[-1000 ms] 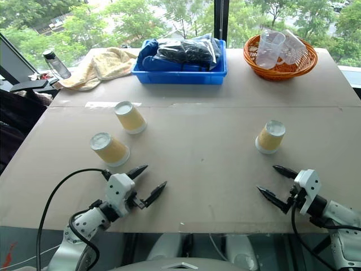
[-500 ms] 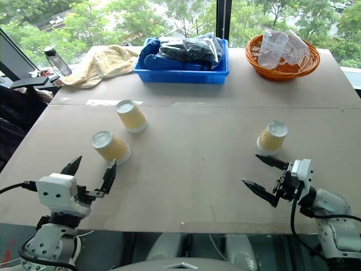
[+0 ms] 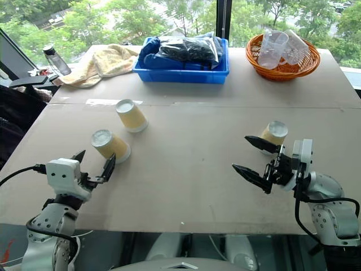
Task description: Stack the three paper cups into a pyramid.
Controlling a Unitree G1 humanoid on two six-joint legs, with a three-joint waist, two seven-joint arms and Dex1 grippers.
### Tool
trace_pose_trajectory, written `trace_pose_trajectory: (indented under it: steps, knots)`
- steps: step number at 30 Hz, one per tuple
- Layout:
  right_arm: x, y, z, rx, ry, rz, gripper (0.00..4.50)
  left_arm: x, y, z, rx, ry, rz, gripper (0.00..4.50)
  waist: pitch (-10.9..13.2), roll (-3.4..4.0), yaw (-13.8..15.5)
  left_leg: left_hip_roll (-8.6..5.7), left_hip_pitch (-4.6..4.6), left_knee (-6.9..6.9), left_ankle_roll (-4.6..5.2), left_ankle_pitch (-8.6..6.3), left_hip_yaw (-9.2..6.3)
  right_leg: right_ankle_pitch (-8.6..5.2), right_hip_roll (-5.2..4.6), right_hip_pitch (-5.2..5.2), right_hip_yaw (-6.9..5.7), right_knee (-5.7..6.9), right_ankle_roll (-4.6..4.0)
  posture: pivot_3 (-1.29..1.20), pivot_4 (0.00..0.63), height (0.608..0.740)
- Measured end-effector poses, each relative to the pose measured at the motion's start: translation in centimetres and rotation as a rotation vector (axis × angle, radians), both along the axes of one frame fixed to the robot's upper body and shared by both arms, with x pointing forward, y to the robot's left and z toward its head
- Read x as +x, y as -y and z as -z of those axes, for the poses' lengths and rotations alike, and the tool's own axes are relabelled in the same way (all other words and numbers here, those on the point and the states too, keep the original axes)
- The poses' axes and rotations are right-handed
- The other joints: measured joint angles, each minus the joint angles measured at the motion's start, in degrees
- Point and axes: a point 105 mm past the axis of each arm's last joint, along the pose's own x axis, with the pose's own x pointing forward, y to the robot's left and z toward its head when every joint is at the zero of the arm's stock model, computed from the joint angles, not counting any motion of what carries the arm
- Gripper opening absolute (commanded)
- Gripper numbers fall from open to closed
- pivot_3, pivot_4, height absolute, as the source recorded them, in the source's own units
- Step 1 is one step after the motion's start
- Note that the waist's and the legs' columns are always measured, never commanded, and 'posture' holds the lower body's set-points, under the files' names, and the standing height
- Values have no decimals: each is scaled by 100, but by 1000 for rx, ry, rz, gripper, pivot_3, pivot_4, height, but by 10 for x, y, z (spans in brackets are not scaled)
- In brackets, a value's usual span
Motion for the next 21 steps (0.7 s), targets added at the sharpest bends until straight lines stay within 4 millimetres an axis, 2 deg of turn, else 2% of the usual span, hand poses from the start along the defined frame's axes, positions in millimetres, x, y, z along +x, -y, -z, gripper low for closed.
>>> trace_pose_trajectory:
  steps: [8, 17, 18, 19, 21]
  knots:
    - [-3, 1, 7, -4, -22, 8, 4500, 23, 3, -16, 5, 63, 50, 4437, 0, 1, -24, 0, 1, 0, 0, 0, 1, 0, 0, -1, 0, 5, 0, 0, 150, 740]
    - [-3, -1, 8, 6, -17, 16, 4500, 35, 9, -15, -76, 47, 116, 4437, 0, -1, -28, 0, 0, 1, -1, 1, 1, 0, -1, -2, 1, 5, 0, 0, 150, 740]
    - [-3, 0, 7, 6, -17, 17, 4500, 36, 10, -15, -85, 45, 123, 3934, 0, -1, -28, 0, 1, 2, -1, 1, 1, 0, -1, -2, 1, 5, 0, 0, 150, 740]
    - [-3, 0, 7, 7, -16, 18, 4500, 36, 10, -15, -89, 46, 126, 3757, 0, -1, -28, 0, 1, 2, -1, 1, 1, 0, -1, -2, 1, 5, 0, 0, 150, 740]
    - [-3, 0, 7, 7, -16, 19, 4500, 36, 10, -16, -92, 46, 127, 2856, 0, -1, -27, 0, 1, 1, -1, 1, 1, 0, -1, -2, 1, 5, 0, 0, 150, 740]
